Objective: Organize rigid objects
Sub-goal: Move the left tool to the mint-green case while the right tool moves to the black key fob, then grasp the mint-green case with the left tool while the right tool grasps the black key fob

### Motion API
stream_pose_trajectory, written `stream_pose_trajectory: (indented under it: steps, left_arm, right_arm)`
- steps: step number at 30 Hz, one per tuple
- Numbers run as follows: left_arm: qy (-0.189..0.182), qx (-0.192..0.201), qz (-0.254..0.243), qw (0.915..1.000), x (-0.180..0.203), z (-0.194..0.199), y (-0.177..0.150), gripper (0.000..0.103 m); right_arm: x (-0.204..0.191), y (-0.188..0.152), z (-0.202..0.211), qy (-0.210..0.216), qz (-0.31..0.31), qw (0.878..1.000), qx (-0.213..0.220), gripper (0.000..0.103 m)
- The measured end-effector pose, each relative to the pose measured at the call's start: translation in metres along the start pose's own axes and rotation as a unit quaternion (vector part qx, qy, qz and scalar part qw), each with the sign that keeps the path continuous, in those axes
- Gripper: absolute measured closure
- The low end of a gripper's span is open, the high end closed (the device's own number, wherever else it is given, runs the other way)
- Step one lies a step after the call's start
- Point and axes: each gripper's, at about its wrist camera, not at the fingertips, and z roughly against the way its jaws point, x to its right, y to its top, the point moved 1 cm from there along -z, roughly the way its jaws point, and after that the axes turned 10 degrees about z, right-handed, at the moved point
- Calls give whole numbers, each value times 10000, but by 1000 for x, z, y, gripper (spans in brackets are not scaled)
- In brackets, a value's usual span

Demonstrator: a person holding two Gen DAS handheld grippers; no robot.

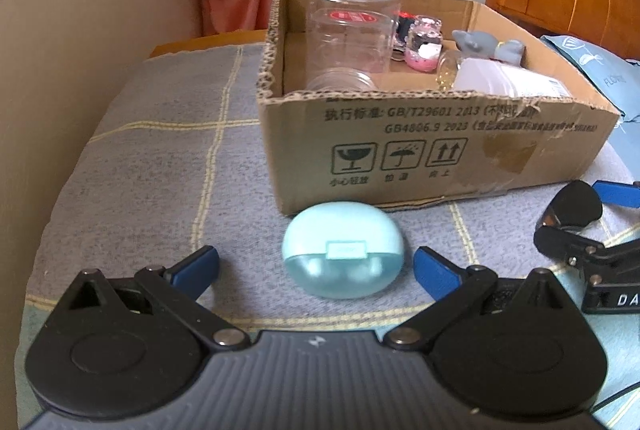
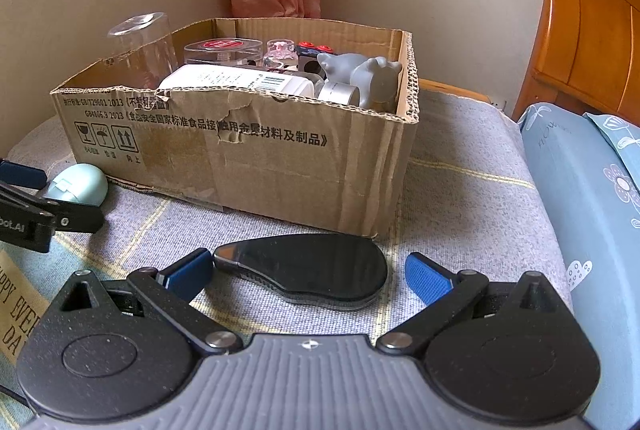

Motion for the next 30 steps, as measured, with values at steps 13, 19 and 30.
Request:
stream_pose_trajectory:
  steps: [13, 19, 30]
  left_arm:
    - [-58, 116, -13, 9999, 12, 2, -2, 13]
    - [-117, 162, -36, 9998, 14, 5, 1, 36]
    - [-320, -46, -566, 9979, 13, 8, 6, 43]
  right_arm:
    - [-4, 2, 2, -8, -44, 10000, -44, 0]
    - [-9, 4, 6, -19, -32, 10000, -50, 10]
    - [-8, 7, 13, 116, 39, 9997, -192, 10]
